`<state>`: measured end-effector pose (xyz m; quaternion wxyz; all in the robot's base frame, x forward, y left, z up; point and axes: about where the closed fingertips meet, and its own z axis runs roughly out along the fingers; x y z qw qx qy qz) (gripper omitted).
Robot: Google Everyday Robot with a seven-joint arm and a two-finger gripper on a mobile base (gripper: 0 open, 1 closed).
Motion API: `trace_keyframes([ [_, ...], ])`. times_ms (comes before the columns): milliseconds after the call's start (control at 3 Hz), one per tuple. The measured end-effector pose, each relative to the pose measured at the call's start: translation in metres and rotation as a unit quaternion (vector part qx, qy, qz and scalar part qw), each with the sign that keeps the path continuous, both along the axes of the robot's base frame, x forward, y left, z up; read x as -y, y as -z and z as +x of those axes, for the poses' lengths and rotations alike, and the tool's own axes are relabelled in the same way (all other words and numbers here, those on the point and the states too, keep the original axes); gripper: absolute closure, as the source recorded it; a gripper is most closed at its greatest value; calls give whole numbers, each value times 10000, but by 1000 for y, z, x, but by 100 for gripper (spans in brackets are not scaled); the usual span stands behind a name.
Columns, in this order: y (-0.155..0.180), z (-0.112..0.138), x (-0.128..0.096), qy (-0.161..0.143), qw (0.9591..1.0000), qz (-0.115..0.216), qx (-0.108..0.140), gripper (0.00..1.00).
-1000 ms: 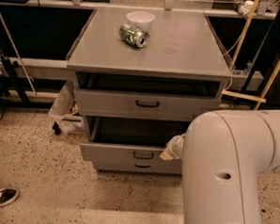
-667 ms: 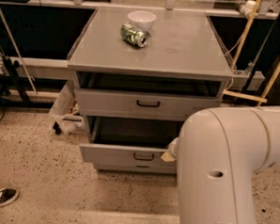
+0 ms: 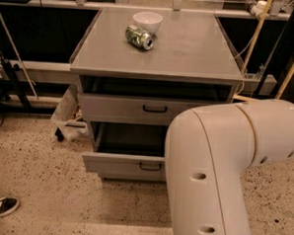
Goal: Open middle drawer
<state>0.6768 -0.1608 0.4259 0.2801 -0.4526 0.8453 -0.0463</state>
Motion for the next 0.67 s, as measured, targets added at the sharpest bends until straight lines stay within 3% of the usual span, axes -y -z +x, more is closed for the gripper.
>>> trace_keyframes([
  [667,-1,-5,-1,-47,10000,45,14,100],
])
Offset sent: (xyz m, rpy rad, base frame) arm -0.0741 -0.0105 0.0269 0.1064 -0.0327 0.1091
